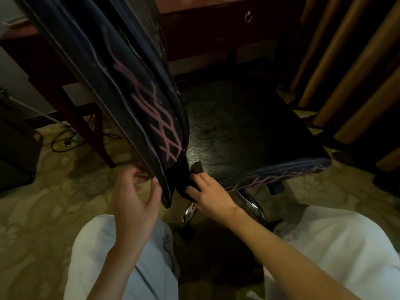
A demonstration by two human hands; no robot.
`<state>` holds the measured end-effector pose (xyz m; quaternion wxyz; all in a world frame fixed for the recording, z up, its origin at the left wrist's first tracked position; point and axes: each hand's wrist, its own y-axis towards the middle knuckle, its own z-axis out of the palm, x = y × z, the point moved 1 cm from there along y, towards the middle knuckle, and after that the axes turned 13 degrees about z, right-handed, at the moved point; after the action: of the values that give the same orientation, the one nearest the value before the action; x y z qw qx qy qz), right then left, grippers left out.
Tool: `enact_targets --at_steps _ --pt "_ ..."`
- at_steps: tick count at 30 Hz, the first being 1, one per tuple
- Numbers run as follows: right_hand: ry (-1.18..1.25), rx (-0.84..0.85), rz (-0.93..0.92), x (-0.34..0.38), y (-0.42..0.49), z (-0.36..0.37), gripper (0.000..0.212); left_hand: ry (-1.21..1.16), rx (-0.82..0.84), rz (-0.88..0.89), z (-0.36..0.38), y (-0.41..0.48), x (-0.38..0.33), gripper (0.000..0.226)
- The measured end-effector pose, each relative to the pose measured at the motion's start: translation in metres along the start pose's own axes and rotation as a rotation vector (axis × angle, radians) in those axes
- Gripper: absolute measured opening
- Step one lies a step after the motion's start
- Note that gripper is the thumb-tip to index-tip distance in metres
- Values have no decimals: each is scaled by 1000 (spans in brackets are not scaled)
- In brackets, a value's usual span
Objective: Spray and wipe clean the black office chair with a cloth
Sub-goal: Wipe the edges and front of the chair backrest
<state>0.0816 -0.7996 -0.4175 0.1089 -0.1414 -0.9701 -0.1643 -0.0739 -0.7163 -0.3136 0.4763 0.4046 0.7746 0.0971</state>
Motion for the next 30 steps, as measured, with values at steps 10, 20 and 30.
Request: enact_targets --at_steps 10,20,30 --pt "9 -78 290 -117 -63 -60 59 37 10 33 3 -3 2 33" --pt "-332 11 -227 22 -8 25 40 15 33 71 -2 1 8 32" --pt "-456 39 -136 -80 -59 -16 64 24 20 98 -3 9 25 32"
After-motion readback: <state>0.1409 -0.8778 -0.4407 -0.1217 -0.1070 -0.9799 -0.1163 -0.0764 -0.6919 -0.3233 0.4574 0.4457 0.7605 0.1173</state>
